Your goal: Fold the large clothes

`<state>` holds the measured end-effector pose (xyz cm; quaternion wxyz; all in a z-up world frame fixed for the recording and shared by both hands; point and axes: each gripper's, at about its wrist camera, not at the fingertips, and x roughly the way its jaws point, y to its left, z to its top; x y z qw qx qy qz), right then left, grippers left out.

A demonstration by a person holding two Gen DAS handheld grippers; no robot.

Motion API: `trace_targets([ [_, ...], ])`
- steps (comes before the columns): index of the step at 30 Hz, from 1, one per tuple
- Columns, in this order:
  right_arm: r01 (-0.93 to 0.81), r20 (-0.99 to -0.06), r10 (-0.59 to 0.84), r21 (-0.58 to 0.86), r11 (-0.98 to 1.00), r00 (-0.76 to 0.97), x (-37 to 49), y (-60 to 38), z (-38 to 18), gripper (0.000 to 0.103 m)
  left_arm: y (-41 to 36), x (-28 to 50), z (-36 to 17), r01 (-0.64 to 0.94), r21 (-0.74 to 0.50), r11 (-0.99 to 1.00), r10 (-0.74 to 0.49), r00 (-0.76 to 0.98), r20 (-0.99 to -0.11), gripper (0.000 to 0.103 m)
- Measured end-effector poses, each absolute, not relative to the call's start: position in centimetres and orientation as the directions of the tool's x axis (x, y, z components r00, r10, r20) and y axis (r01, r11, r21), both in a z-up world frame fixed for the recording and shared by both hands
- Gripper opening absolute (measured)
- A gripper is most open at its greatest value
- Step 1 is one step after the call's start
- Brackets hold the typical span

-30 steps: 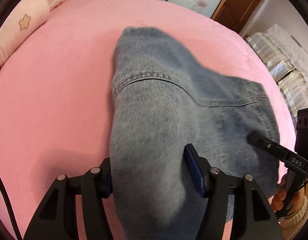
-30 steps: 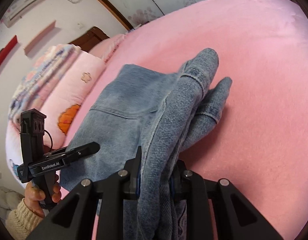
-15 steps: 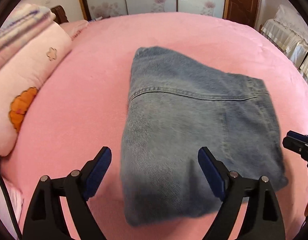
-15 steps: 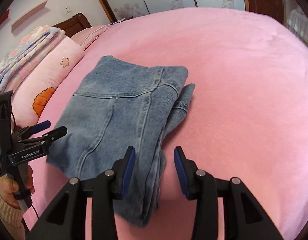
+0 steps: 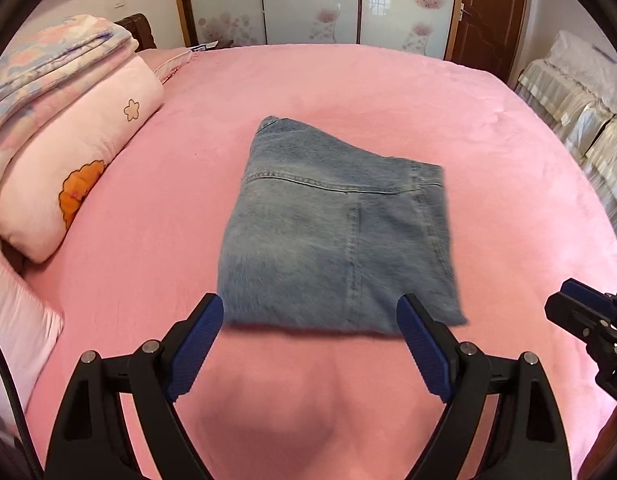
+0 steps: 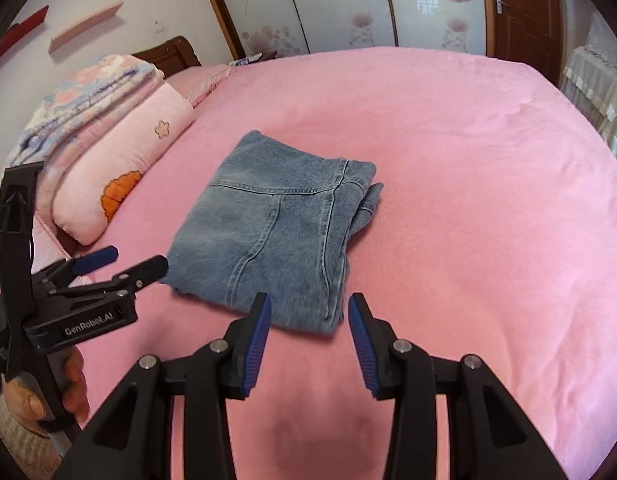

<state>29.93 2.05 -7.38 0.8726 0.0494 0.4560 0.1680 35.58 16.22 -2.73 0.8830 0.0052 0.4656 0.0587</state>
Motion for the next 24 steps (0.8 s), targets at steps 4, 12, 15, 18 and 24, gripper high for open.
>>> trace_targets([
  [4,-0.239,-0.764,0.306,0.203,0.950,0.568,26.6,1.0,-5.0,0.040,13.9,32.8,-1.3,-0.074,0.075,0.994,0.104,0.572,-0.814,0.088],
  [12,-0.176,-0.756,0.265,0.199,0.964,0.598,22.7,-1.6,-2.7,0.051,10.0,28.3,1.2,0.002,0.027,1.000,0.020,0.594,-0.804,0.088],
  [15,-0.156,-0.756,0.248,0.192,0.969,0.606,21.6,-2.4,-1.9,0.052,8.8,27.3,2.0,0.003,0.044,0.999,0.034,0.583,-0.811,0.088],
  [18,-0.139,-0.752,0.245,0.203,0.969,0.612,20.2,-3.4,-1.2,0.052,7.9,26.3,2.5,-0.012,0.013,1.000,0.017,0.556,-0.831,0.088],
  [24,-0.118,-0.757,0.228,0.197,0.973,0.612,16.5,-5.4,-1.0,0.054,5.4,22.9,3.1,-0.012,0.006,1.000,0.012,0.544,-0.839,0.088],
])
